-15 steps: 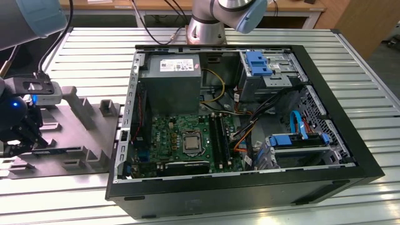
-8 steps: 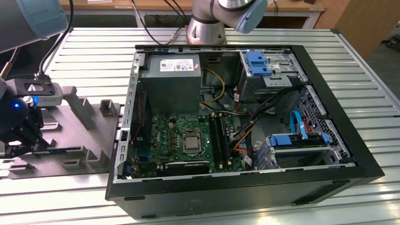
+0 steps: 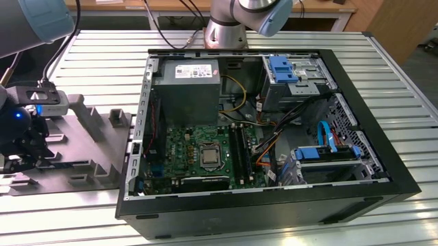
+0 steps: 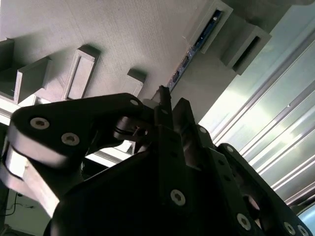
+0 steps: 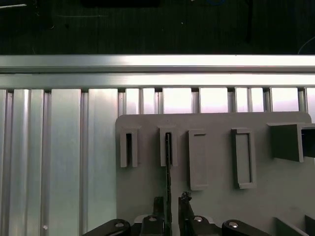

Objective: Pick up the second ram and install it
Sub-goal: 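Pick up the second ram and move it above second insertion slot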

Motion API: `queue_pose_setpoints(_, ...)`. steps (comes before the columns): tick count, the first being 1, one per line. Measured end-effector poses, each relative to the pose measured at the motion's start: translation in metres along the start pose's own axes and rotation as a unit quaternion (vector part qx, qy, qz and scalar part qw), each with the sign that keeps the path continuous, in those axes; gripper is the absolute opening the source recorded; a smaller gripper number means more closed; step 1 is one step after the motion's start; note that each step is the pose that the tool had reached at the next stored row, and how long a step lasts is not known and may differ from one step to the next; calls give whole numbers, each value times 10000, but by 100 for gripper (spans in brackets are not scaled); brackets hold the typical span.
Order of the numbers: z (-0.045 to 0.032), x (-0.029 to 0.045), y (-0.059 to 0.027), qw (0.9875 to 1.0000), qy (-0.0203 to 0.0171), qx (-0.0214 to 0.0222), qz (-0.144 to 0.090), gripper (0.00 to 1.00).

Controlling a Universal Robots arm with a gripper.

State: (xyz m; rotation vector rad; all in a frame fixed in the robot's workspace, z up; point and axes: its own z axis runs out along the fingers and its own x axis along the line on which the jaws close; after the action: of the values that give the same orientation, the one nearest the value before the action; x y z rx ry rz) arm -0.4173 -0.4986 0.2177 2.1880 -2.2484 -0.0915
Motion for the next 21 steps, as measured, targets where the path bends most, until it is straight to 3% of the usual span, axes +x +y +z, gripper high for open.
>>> queue_pose_setpoints(1, 0, 0, 0, 10000, 0, 0, 0, 23)
queue_pose_setpoints(2, 0, 0, 0, 10000, 0, 0, 0, 30)
queue_pose_setpoints(6, 13, 0, -1, 10000, 1, 0, -40, 30)
queue_pose_setpoints(12, 72, 2, -1, 9996, 13, -11, -287, 30)
queue_pose_setpoints(21, 185, -15, 16, 9995, 15, -12, -320, 30)
